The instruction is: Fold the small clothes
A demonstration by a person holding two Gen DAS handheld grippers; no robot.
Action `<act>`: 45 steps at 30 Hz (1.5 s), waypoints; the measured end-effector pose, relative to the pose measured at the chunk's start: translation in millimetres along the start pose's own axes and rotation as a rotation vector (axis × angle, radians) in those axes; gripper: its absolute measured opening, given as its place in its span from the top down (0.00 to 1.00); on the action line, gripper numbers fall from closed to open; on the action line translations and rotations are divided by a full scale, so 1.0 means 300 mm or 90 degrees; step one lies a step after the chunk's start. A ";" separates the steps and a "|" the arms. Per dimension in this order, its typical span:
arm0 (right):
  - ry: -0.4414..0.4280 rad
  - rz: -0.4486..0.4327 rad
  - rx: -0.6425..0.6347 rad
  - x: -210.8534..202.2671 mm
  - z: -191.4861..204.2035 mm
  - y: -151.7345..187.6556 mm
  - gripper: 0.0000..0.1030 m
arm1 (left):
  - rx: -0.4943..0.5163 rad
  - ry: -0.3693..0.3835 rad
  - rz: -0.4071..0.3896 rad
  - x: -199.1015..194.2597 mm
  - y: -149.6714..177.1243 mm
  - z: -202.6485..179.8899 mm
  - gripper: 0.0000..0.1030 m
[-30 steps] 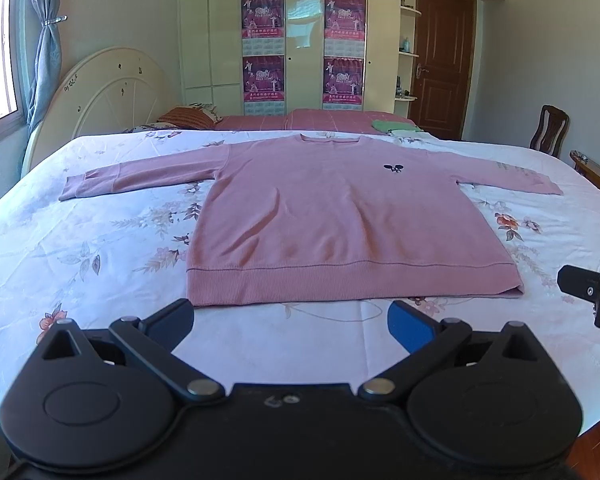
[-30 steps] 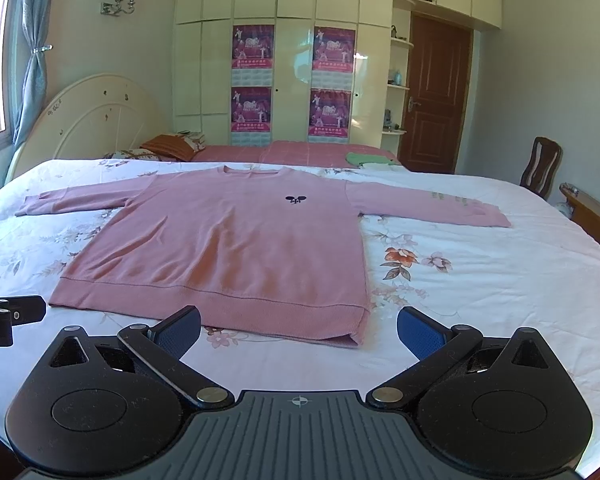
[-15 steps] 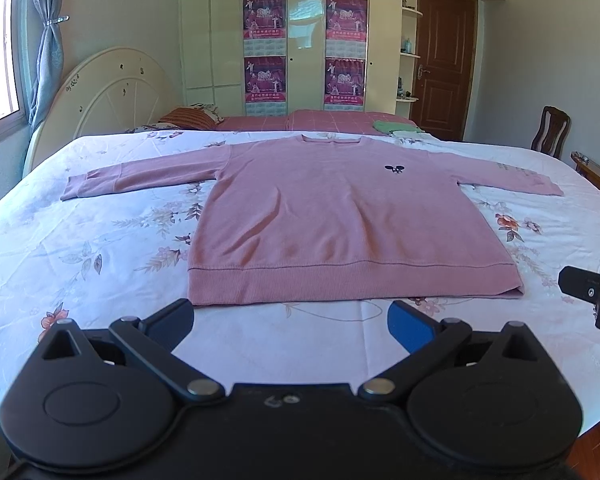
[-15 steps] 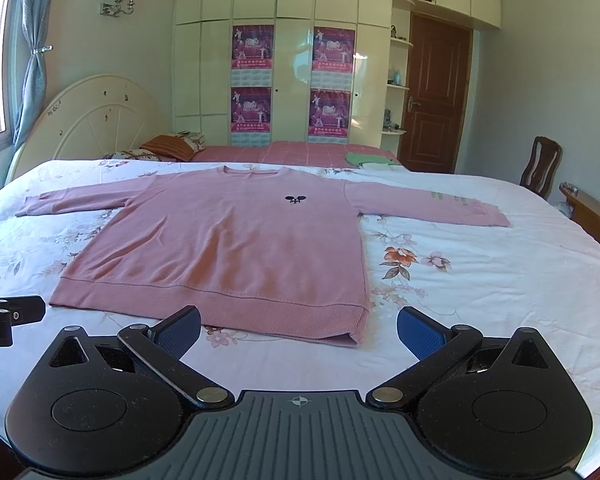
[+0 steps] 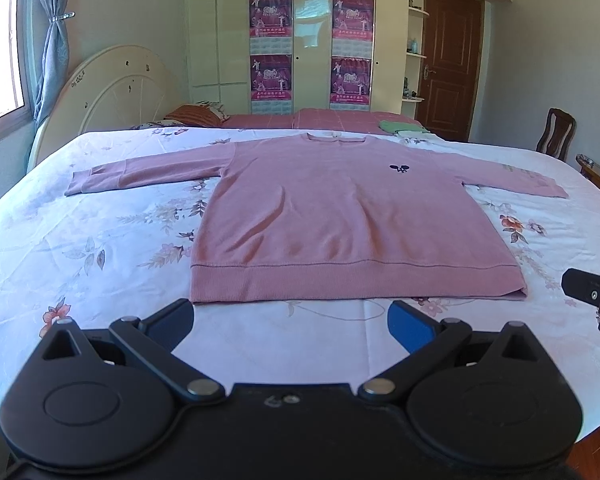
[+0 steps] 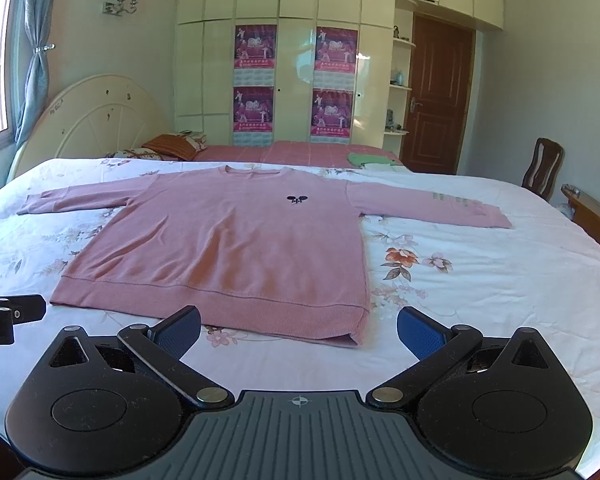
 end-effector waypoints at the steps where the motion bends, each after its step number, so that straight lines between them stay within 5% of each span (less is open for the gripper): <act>1: 0.000 0.001 -0.002 0.002 0.001 0.000 0.00 | 0.000 -0.001 0.001 0.002 0.003 -0.006 0.00; 12: -0.041 -0.025 0.011 0.007 -0.033 -0.013 0.00 | -0.054 0.044 0.010 0.033 -0.033 -0.046 0.00; 21: 0.014 -0.006 0.037 0.058 -0.223 -0.013 0.00 | -0.015 0.086 0.022 0.170 -0.076 -0.177 0.01; 23: 0.033 -0.003 0.046 0.078 -0.281 -0.018 0.00 | 0.007 0.087 0.018 0.210 -0.105 -0.216 0.10; 25: 0.041 -0.002 0.063 0.102 -0.341 -0.022 0.00 | 0.021 0.085 0.016 0.256 -0.138 -0.248 0.32; 28: 0.077 -0.020 0.088 0.131 -0.443 -0.044 0.01 | 0.012 0.076 -0.007 0.316 -0.199 -0.276 0.31; 30: 0.082 -0.013 0.105 0.165 -0.505 -0.059 0.57 | 0.011 0.068 -0.040 0.341 -0.247 -0.293 0.30; 31: 0.086 -0.007 0.118 0.185 -0.536 -0.064 0.62 | 0.011 0.065 -0.045 0.359 -0.269 -0.302 0.26; 34: 0.090 -0.007 0.154 0.243 -0.630 -0.088 0.62 | -0.006 0.066 -0.055 0.426 -0.328 -0.327 0.01; 36: 0.094 -0.006 0.175 0.288 -0.691 -0.102 0.51 | 0.003 0.064 -0.061 0.476 -0.360 -0.345 0.01; 40: 0.078 -0.013 0.200 0.407 -0.818 -0.141 0.62 | 0.019 0.066 -0.034 0.607 -0.411 -0.370 0.27; 41: 0.077 -0.012 0.209 0.443 -0.852 -0.152 0.65 | 0.015 0.059 -0.035 0.638 -0.423 -0.370 0.26; 43: 0.081 -0.018 0.230 0.509 -0.919 -0.171 0.64 | 0.009 0.037 -0.041 0.700 -0.448 -0.363 0.09; 45: 0.099 -0.022 0.254 0.594 -1.000 -0.177 0.41 | 0.007 0.024 -0.044 0.762 -0.465 -0.363 0.02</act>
Point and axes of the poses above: each gripper's, at about its wrist camera, not at the fingertips, and x roughly the way its jaws point, z to its left, y to its underside, the point moved 7 cm from there along x, roughly the way its jaws point, and after that the axes turned 15 degrees about -x, right-handed, at the moved point
